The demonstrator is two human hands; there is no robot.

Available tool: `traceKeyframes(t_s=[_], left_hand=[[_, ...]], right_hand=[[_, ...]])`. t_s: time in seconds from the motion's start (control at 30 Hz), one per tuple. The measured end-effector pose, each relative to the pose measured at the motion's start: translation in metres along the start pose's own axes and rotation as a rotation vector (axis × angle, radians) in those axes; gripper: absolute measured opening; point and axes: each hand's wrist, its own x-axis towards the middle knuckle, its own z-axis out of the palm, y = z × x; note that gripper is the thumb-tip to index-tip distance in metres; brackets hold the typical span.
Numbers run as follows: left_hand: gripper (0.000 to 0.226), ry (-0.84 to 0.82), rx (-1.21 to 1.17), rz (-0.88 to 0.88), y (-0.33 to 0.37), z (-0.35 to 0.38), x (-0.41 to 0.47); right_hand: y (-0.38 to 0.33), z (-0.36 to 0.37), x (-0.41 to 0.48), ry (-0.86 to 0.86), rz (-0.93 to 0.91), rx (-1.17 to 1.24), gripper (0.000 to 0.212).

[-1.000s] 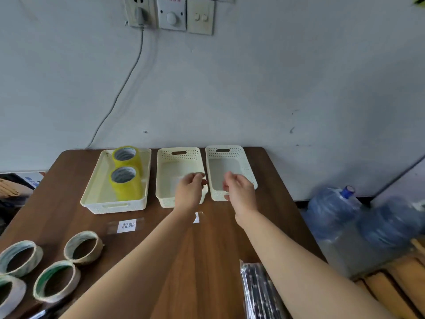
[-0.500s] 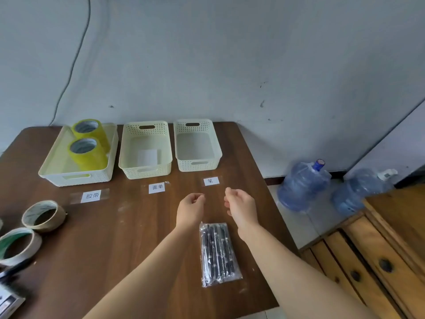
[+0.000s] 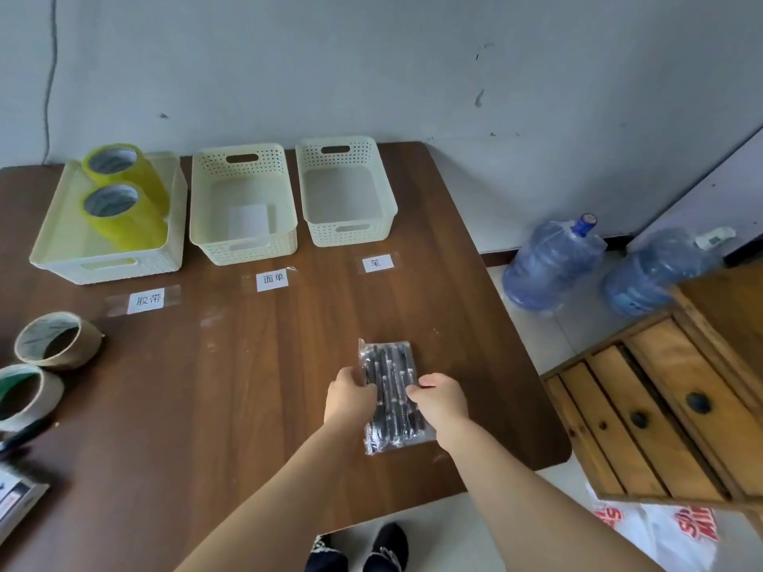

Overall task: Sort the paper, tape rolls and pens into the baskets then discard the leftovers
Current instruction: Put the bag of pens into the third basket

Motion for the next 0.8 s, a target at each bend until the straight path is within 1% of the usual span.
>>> traceKeyframes(t_s=[0.07,0.13,0.23,0.37,0.5,0.67,0.8], left_hand=[[0.043,-0.008,-0.003,-0.016,-0.005,0.004,0.001],[0.043,-0.025,-0.022,-0.019,-0.005,0.006,0.002],[0.05,-0.048,-0.053,-0.013,0.002,0.005,0.001],[0.059,-0.011,-0.105,0.037,0.022,-0.004,0.001],[0.063,0.011,-0.159,0.083,0.05,-0.013,-0.001],[0.061,0.063,-0.231,0.164,0.083,-0.027,-0.001],[0.062,0.073,-0.254,0.23,0.109,-0.042,0.003]], right_hand=[[0.003,0.002,0.001,0.002,0.006,-0.01,0.041],[0.003,0.002,0.003,0.0,0.0,0.002,0.039],[-0.003,-0.001,0.004,-0.004,-0.024,0.054,0.036],[-0.021,-0.009,0.006,-0.006,-0.107,0.111,0.031],[-0.043,-0.019,0.008,-0.019,-0.197,0.167,0.026],[-0.076,-0.034,0.008,-0.052,-0.295,0.245,0.033],[-0.106,-0.043,0.009,-0.061,-0.358,0.283,0.037]])
